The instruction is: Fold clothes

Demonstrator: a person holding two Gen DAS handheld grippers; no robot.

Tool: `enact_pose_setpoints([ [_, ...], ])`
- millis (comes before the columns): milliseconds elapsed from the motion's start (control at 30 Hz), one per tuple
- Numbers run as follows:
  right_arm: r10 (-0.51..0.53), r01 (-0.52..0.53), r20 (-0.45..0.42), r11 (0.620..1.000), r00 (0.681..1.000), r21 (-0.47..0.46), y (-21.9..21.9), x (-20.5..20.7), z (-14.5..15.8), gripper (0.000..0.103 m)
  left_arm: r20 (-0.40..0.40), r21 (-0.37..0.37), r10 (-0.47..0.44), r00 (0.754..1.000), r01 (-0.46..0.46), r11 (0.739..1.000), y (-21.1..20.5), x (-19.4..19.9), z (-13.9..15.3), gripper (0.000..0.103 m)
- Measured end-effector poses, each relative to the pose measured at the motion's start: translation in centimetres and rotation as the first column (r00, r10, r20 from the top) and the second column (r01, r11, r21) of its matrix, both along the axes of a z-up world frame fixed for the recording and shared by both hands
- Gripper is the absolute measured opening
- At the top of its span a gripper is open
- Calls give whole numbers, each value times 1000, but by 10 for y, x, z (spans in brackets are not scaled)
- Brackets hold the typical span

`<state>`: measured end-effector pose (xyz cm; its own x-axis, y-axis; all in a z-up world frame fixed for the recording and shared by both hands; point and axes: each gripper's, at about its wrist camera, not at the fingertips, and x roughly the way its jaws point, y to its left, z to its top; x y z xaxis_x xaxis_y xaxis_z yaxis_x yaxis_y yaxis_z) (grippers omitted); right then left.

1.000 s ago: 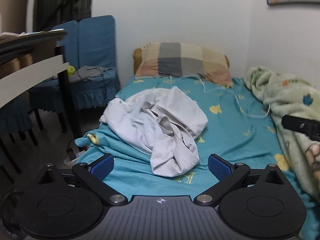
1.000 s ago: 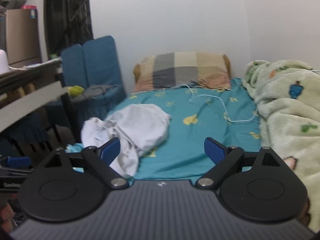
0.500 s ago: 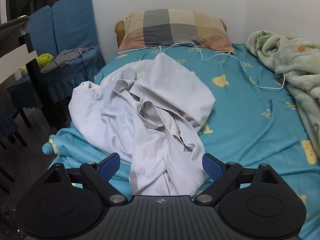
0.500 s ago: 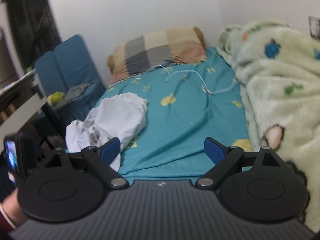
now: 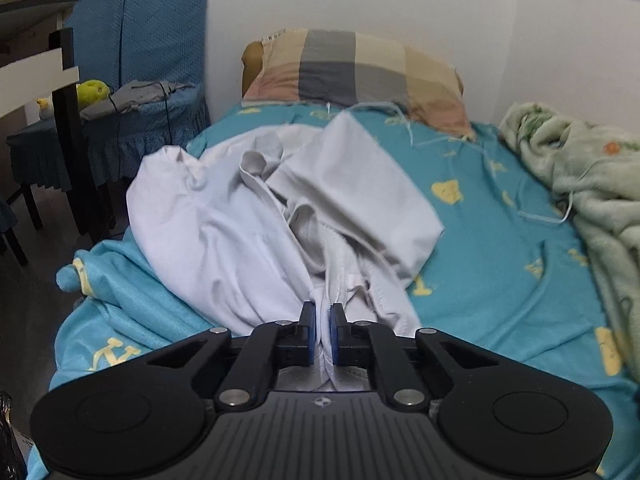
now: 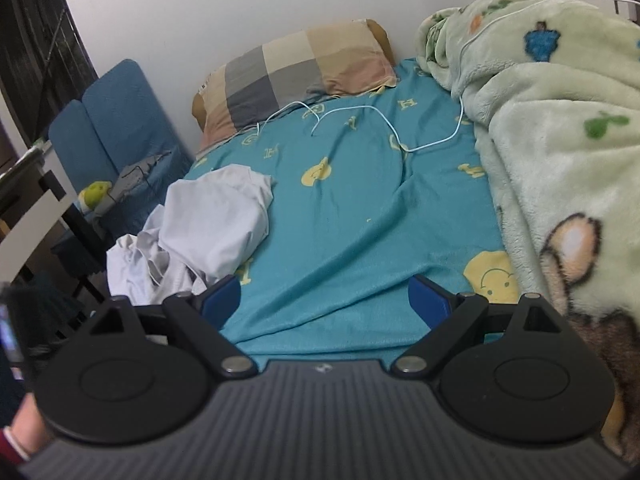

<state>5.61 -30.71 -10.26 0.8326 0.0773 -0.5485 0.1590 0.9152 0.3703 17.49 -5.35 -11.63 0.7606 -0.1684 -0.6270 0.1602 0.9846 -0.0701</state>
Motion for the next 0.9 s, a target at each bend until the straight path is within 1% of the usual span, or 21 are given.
enact_pose_setpoints([
  [100, 12, -13, 16, 1000, 1000, 17, 0, 0, -1, 92, 39, 2, -17, 999, 17, 1000, 0, -23, 24, 5],
  [200, 33, -34, 39, 999, 999, 35, 1, -3, 2, 92, 60, -11, -44, 997, 45, 999, 3, -46, 47, 4],
  [300, 52, -54, 57, 998, 997, 44, 4, -7, 6, 92, 65, -12, -78, 995, 79, 997, 6, -73, 68, 4],
  [367, 65, -68, 64, 997, 996, 47, 6, -10, 9, 92, 51, -1, -99, 994, 99, 995, 9, -92, 78, 4],
  [400, 72, -75, 68, 996, 995, 47, 7, -12, 11, 92, 31, 13, -107, 994, 107, 994, 11, -100, 81, 4],
  [433, 79, -82, 73, 995, 994, 48, 8, -13, 13, 92, -10, 51, -109, 994, 110, 993, 13, -107, 81, 4],
  [467, 86, -90, 79, 995, 993, 46, 11, -15, 15, 92, -57, 90, -110, 992, 115, 989, 15, -113, 79, 4],
  [500, 95, -99, 84, 994, 992, 46, 13, -17, 17, 92, -122, 128, -107, 987, 123, 984, 18, -117, 72, 4],
  [567, 115, -119, 93, 992, 989, 50, 17, -22, 21, 92, -217, 161, -91, 972, 127, 979, 29, -116, 55, 4],
  [600, 124, -129, 96, 991, 988, 43, 19, -23, 22, 92, -257, 163, -68, 964, 112, 980, 35, -112, 47, 4],
  [633, 134, -138, 99, 990, 986, 35, 21, -24, 23, 92, -286, 146, -42, 957, 87, 985, 42, -108, 41, 4],
  [700, 153, -156, 104, 988, 983, 21, 25, -27, 25, 92, -314, 114, -8, 949, 46, 992, 49, -101, 35, 4],
  [733, 162, -165, 107, 986, 981, 13, 27, -29, 26, 92, -316, 101, 1, 949, 32, 994, 51, -98, 36, 4],
  [800, 181, -182, 112, 983, 977, -1, 31, -32, 28, 92, -317, 70, 0, 948, 24, 997, 49, -95, 37, 5],
  [900, 210, -209, 119, 978, 970, -24, 37, -36, 31, 92, -303, 59, -5, 953, 24, 998, 51, -101, 39, 7],
])
